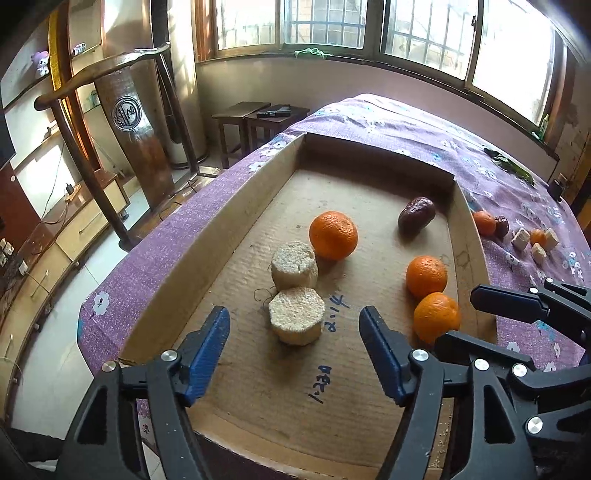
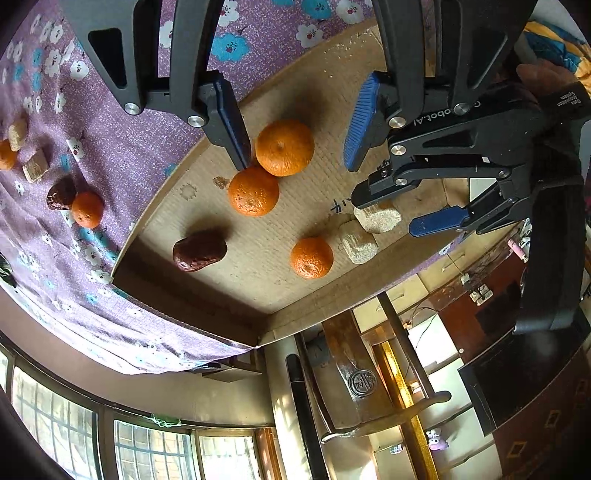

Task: Organize fruits
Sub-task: 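Withdraw both open grippers from the box toward the remaining fruits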

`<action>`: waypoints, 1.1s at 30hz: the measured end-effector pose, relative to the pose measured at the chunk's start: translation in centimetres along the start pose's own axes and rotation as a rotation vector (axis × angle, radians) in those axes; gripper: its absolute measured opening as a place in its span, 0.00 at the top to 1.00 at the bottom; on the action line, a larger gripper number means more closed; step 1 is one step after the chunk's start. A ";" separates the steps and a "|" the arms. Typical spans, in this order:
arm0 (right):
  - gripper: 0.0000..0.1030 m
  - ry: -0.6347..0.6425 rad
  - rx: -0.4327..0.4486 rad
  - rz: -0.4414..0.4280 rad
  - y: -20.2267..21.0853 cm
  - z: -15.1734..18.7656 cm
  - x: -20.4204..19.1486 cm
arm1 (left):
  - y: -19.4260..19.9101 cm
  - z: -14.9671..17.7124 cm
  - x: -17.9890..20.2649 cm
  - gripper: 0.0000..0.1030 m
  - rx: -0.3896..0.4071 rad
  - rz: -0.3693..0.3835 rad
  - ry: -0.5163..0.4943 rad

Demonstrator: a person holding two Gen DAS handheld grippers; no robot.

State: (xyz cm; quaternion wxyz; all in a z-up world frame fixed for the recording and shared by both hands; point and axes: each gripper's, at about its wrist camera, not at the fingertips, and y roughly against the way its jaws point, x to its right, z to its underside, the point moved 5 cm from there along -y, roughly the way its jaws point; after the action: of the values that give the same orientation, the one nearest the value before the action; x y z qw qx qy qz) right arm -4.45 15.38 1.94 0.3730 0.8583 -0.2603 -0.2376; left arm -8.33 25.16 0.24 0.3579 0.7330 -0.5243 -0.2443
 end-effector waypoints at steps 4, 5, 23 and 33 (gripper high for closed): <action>0.38 -0.022 0.027 0.006 1.8 0.6 0.8 | 0.9 -0.2 1.2 0.28 0.021 0.022 -0.013; 0.37 -0.029 0.031 0.010 2.2 0.7 1.1 | 1.1 -0.3 1.7 0.26 0.027 0.029 -0.020; 0.32 -0.245 0.090 0.173 10.2 6.8 11.6 | 1.6 -0.2 14.2 0.23 0.007 0.192 -0.180; 0.32 -0.319 0.099 0.218 12.0 9.2 15.9 | -0.1 -1.3 18.1 0.22 -0.044 0.233 -0.213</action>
State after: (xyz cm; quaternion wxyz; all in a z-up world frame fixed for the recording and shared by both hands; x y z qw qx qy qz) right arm -1.25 -6.30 2.11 0.3078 0.7938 -0.4188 -0.3159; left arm -1.36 8.45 1.31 0.3422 0.6291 -0.6355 -0.2886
